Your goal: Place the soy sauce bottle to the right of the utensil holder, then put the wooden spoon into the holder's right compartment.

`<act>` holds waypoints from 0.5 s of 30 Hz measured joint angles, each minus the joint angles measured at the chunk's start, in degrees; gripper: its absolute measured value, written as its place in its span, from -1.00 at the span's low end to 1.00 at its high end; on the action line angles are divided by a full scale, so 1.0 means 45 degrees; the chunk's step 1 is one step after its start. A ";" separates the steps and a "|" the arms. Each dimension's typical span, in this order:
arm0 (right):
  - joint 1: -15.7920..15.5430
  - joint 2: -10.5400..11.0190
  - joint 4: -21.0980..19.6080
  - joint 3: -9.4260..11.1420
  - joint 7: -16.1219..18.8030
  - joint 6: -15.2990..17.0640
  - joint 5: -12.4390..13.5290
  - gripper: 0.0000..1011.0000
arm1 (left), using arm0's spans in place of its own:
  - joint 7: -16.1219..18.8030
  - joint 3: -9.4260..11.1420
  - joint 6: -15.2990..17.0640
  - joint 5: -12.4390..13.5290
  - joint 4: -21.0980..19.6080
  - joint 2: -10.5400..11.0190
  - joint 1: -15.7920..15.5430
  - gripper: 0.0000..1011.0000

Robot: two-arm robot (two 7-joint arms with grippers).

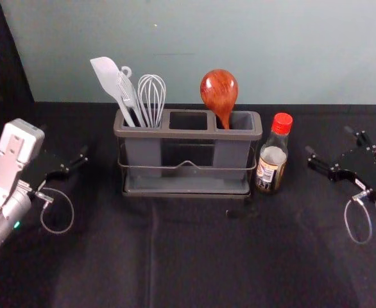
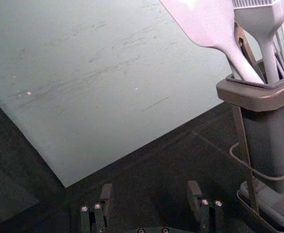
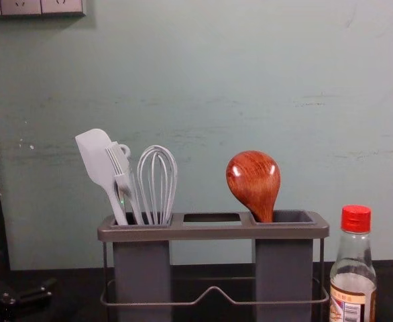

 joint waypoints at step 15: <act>-0.0017 0.0000 -0.0018 0.0018 0.0001 0.0000 0.0010 0.98 | -0.0001 0.0000 0.0000 -0.0001 0.0000 0.0000 0.0000 0.98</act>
